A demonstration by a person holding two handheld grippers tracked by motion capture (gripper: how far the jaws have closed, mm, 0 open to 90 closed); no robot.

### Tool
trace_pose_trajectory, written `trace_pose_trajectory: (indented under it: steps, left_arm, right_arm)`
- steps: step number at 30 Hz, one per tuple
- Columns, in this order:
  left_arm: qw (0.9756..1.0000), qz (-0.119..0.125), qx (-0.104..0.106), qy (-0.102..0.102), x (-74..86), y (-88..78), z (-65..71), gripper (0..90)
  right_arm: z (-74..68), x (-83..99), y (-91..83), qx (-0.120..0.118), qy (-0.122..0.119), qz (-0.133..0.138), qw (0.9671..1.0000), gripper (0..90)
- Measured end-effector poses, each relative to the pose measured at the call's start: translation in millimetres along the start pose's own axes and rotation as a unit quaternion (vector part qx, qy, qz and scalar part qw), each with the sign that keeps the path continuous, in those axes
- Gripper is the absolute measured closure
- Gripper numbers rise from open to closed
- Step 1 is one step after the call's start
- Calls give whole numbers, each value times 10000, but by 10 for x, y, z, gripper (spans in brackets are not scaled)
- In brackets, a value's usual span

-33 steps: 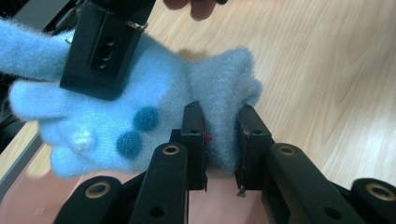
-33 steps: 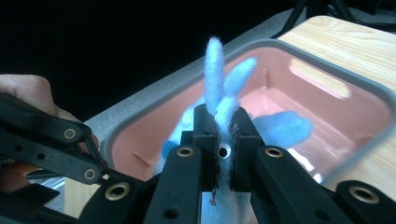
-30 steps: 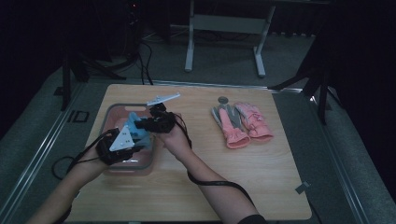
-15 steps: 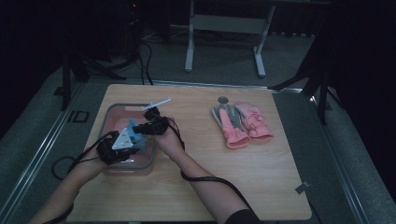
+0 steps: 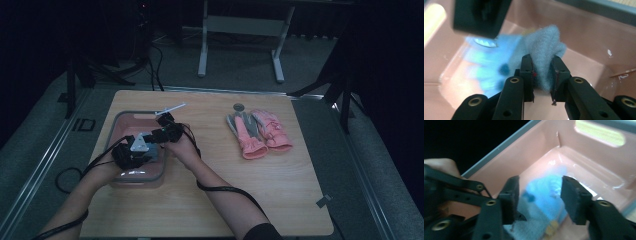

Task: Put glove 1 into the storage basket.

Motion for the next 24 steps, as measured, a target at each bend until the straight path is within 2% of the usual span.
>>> trace_pose_trajectory:
  steps: [1, 3, 6, 7, 9, 10, 11, 13, 15, 16, 17, 18, 21, 22, 23, 24]
  left_arm:
    - [10000, -35, 78, -4, -1, 14, 2, 741]
    - [9999, -91, 87, -24, -3, 32, 1, 723]
    - [9997, -169, 131, -156, -11, 60, -2, 626]
    - [9996, -163, 130, -210, -17, 65, -3, 569]
    - [9992, -173, 33, -353, -22, 60, -22, 398]
    - [9989, -136, -75, -437, -25, 41, -39, 329]
    - [9985, -76, -175, -518, -23, 14, -59, 289]
    - [9975, 122, -205, -667, -19, -48, -77, 172]
    - [9947, 363, -238, -934, -23, -121, -98, 156]
    - [9935, 501, -219, -1000, -28, -163, -99, 145]
    - [9935, 501, -219, -1000, -28, -163, -99, 145]
    - [9919, 580, -263, -1103, -39, -210, -100, 143]
    - [9888, 840, -308, -1191, -110, -298, -73, 144]
    - [9867, 990, -263, -1262, -156, -331, -49, 144]
    - [9859, 1061, -235, -1270, -184, -349, -34, 144]
    - [9837, 1219, -268, -1298, -268, -384, 18, 144]
  right_arm:
    - [2, -6, -36, -25, 36, 48, 10000, 429]
    - [10, -15, -103, -56, 63, 155, 9998, 402]
    - [31, -11, -195, -105, 155, 265, 9995, 358]
    - [39, -8, -221, -145, 150, 282, 9994, 338]
    - [49, 2, -274, -207, 105, 318, 9992, 293]
    - [52, 9, -304, -250, 101, 329, 9991, 283]
    - [55, 16, -338, -283, 117, 348, 9989, 273]
    - [66, 29, -411, -369, 117, 410, 9984, 267]
    - [76, 39, -492, -381, 110, 494, 9980, 263]
    - [80, 50, -533, -379, 93, 508, 9979, 259]
    - [80, 50, -533, -379, 93, 508, 9979, 259]
    - [75, 79, -636, -391, -32, 585, 9975, 237]
    - [76, 106, -715, -403, -69, 609, 9973, 236]
    - [79, 120, -753, -380, -124, 627, 9972, 225]
    - [87, 140, -797, -357, -197, 634, 9972, 216]
    - [104, 170, -856, -350, -256, 640, 9970, 215]
Point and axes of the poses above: each handheld gripper's, and its own axes: y roughly forward along the jaws, x roughly out of its underside, z roughly to its right, the point moved 5 cm from there along y, roughly forward along the jaws, and after that the axes turned 14 degrees about y, right-handed, at the moved point
